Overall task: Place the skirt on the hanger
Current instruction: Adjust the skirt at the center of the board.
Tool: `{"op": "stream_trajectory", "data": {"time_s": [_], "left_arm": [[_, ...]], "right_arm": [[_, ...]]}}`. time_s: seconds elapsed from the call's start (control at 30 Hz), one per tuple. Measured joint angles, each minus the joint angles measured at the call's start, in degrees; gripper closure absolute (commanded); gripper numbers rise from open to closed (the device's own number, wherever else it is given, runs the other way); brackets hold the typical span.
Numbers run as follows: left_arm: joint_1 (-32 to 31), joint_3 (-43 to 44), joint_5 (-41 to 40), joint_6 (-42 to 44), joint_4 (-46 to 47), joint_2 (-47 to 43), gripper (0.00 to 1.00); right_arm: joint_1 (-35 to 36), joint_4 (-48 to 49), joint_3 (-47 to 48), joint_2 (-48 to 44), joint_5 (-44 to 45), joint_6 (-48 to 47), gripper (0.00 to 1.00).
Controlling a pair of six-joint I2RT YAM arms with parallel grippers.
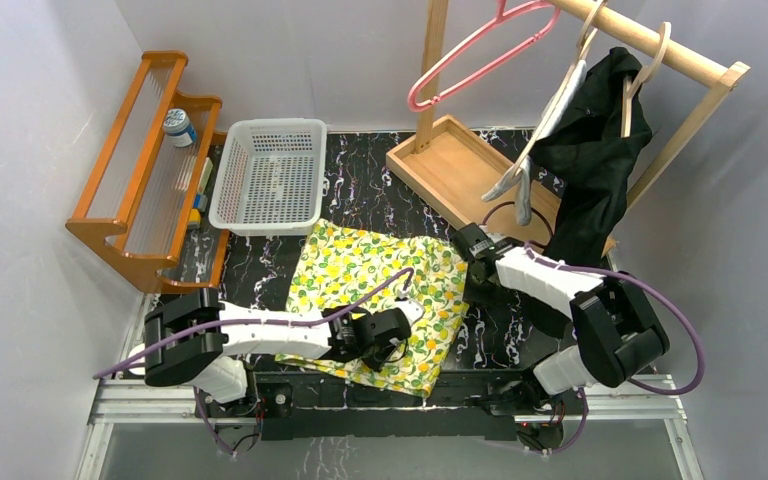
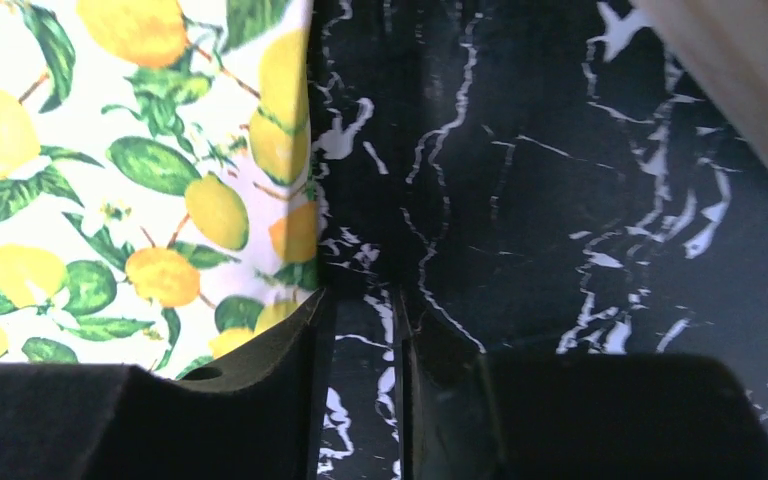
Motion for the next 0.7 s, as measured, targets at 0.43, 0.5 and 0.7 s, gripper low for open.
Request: {"op": "stream_trajectory", "data": {"time_s": [0.43,0.5,0.7], "left_arm": [[4.17,13.4,-0.63,0.31,-3.54,-2.08,0.48],[7.43,13.49,-0.31,-0.42,-3.8,-3.26,0.47],[22.38,12.22,0.15,-2.99,-6.03,-5.07,0.45]], "right_arm": [[-0.35,-1.49,6.93,-6.25,-6.05,-6.36,0.57],[-0.35,-0.66,6.93,-6.54,-8.7,-6.62,0.55],[-0.35,3.32,5.09,-5.66,-14.67,-6.25,0.53]]}}
